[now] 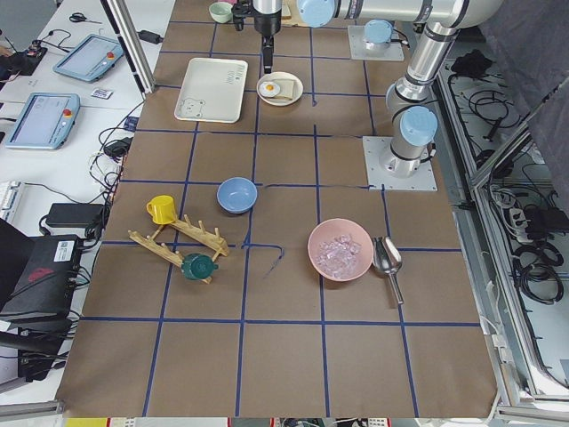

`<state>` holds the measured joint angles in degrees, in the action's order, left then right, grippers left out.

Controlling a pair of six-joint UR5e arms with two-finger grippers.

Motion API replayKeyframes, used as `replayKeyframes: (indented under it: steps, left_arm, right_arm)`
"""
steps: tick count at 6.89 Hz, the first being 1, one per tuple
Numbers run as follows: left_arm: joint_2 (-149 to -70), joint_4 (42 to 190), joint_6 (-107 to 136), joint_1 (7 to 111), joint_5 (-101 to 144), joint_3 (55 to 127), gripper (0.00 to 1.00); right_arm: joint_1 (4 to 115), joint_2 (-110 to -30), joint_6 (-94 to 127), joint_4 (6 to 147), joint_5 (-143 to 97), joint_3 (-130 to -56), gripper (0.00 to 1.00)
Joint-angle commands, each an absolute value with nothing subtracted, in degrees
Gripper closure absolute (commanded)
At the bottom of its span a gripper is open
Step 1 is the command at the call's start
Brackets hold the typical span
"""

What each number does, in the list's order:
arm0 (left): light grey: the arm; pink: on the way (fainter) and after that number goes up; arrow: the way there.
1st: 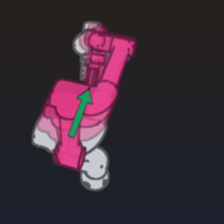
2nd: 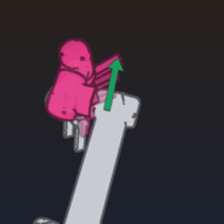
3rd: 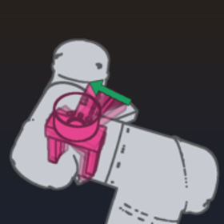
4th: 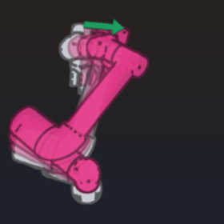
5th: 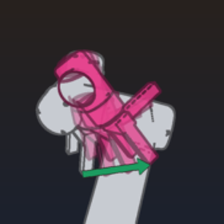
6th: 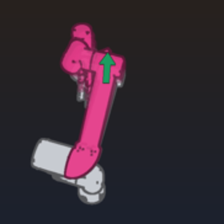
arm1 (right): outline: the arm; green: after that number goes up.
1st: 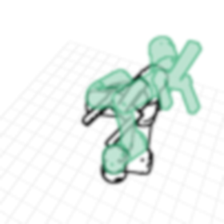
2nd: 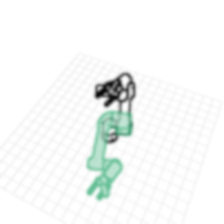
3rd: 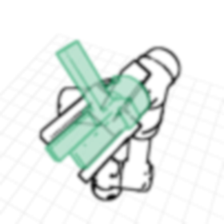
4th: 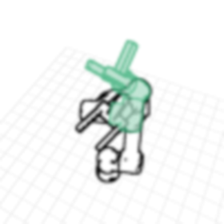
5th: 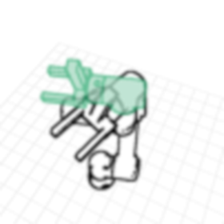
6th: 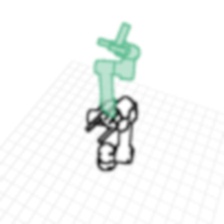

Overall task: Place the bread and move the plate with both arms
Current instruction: 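Move the right gripper down to the bread slice on the cutting board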

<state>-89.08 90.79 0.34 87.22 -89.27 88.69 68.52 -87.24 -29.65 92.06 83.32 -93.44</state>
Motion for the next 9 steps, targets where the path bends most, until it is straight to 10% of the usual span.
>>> replayKeyframes:
  steps: [1, 9]
  left_arm:
    - [-89.12, 90.79, 0.09, 87.19, -89.21, 88.51, 0.00]
    - [-89.74, 91.93, -0.09, 87.10, -89.21, 87.89, 0.00]
  right_arm:
    - [54.98, -80.73, -47.90, 102.12, 78.04, -98.68, 0.00]
    - [48.34, -66.97, -57.22, 114.59, 77.95, -104.05, 0.00]
